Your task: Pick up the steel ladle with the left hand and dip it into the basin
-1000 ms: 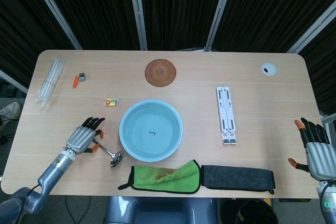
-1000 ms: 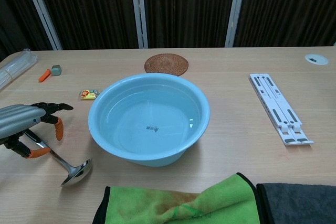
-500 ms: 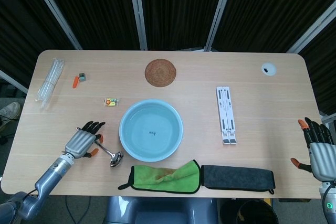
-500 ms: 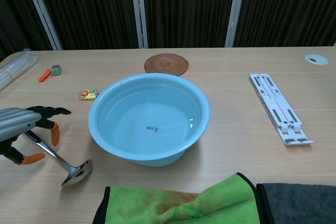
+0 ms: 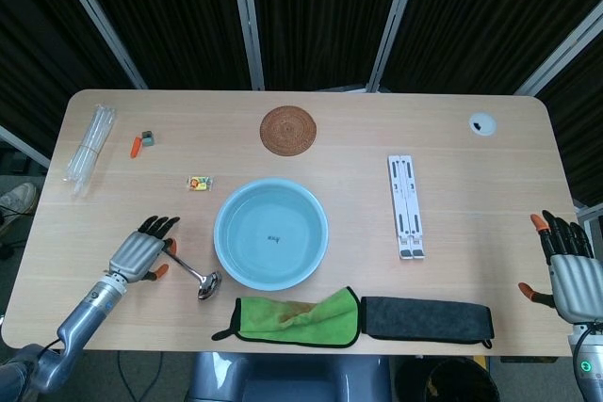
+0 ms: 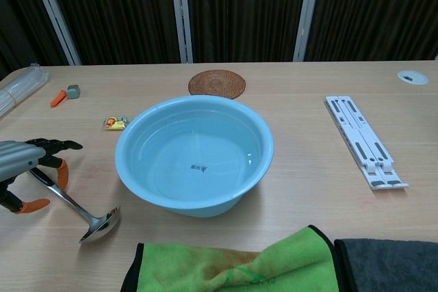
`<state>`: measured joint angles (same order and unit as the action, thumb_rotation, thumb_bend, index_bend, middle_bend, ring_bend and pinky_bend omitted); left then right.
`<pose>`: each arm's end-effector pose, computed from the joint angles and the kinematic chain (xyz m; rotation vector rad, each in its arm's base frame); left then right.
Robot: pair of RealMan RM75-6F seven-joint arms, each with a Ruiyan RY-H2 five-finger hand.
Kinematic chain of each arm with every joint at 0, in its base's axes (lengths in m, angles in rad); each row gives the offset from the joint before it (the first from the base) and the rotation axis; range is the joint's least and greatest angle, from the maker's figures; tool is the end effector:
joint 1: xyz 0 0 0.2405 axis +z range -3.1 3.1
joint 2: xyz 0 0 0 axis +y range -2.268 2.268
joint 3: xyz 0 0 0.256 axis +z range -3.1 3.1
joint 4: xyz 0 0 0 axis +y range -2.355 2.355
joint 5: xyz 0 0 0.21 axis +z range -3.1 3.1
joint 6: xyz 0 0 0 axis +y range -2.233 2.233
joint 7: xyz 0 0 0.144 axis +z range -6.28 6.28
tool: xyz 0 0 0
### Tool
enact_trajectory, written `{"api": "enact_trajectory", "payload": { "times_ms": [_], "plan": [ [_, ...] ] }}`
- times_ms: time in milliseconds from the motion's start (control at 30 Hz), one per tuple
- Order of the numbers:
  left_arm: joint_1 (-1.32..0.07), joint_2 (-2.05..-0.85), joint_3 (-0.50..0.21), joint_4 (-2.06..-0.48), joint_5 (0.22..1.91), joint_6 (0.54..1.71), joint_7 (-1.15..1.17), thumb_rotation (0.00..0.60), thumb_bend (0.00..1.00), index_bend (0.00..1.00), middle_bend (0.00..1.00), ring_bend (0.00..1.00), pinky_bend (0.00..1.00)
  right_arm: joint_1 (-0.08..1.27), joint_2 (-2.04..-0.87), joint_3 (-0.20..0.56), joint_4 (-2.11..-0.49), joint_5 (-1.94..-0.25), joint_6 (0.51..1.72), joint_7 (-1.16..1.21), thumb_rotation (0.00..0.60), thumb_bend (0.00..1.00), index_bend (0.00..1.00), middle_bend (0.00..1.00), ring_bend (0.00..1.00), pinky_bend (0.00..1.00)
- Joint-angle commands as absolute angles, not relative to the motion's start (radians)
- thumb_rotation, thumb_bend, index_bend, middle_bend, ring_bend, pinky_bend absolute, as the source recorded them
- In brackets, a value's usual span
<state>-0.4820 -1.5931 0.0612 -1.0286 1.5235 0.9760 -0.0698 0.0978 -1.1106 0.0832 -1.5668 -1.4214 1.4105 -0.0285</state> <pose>-0.3108 0.2798 -0.0215 -1.9650 -0.9610 -0.6610 -0.3298 -0.1926 0.1665 1.3629 -0.8984 0.7985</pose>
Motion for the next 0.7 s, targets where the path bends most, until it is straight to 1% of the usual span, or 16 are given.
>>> {"api": "enact_trajectory", "payload": {
  "times_ms": [33,433,700],
  "plan": [
    [-0.485,-1.600,0.063,-1.017,1.525,0.971,-0.077,0.600,0.36,0.43,0.00,0.00,0.00,0.098,-1.111,0.083,-1.566,-1.421,1.409,-0.029,0.600,0.00,0.00,0.00,0.00,0.00],
    [-0.489,-1.628,0.068,-0.965,1.523,0.960,-0.088,0.600,0.36,0.44,0.00,0.00,0.00,0.100,-1.107,0.084,-1.565,-1.415,1.405,-0.031,0.600,0.00,0.00,0.00,0.00,0.00],
    [-0.489,-1.640,0.071,-0.940,1.528,0.964,-0.101,0.600,0.40,0.51,0.00,0.00,0.00,0.103,-1.110,0.085,-1.563,-1.410,1.399,-0.037,0.600,0.00,0.00,0.00,0.00,0.00]
  ]
}}
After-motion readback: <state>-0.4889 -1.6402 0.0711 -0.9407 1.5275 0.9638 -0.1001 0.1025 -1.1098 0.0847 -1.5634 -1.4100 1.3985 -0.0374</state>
